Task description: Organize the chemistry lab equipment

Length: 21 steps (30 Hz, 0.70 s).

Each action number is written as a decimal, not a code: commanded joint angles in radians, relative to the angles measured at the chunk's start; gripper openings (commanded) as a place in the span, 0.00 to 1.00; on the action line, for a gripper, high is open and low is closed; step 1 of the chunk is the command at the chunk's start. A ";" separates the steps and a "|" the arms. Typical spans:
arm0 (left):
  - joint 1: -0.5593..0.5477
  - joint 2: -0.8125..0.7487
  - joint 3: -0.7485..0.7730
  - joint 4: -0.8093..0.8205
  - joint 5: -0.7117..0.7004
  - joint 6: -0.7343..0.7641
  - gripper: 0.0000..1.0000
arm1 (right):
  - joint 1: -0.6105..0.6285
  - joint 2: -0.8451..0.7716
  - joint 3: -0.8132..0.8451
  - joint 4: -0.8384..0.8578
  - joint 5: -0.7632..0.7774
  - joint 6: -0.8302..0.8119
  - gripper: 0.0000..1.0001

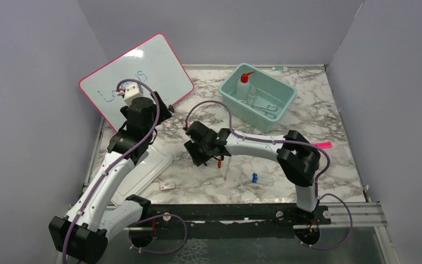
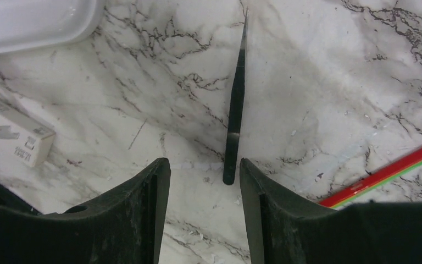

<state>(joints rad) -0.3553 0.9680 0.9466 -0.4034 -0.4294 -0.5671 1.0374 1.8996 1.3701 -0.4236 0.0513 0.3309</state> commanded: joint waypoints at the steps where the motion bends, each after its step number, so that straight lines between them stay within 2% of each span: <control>1: 0.001 -0.022 -0.002 -0.012 -0.058 0.031 0.87 | 0.007 0.086 0.106 -0.060 0.117 0.085 0.55; 12: -0.001 -0.026 0.006 0.001 -0.063 0.048 0.88 | 0.007 0.204 0.173 -0.074 0.140 0.060 0.45; 21: -0.001 -0.024 0.010 0.002 -0.063 0.057 0.88 | 0.007 0.253 0.191 -0.087 0.135 0.040 0.27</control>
<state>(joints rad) -0.3553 0.9619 0.9466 -0.4068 -0.4644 -0.5278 1.0435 2.1185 1.5536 -0.4805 0.1684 0.3843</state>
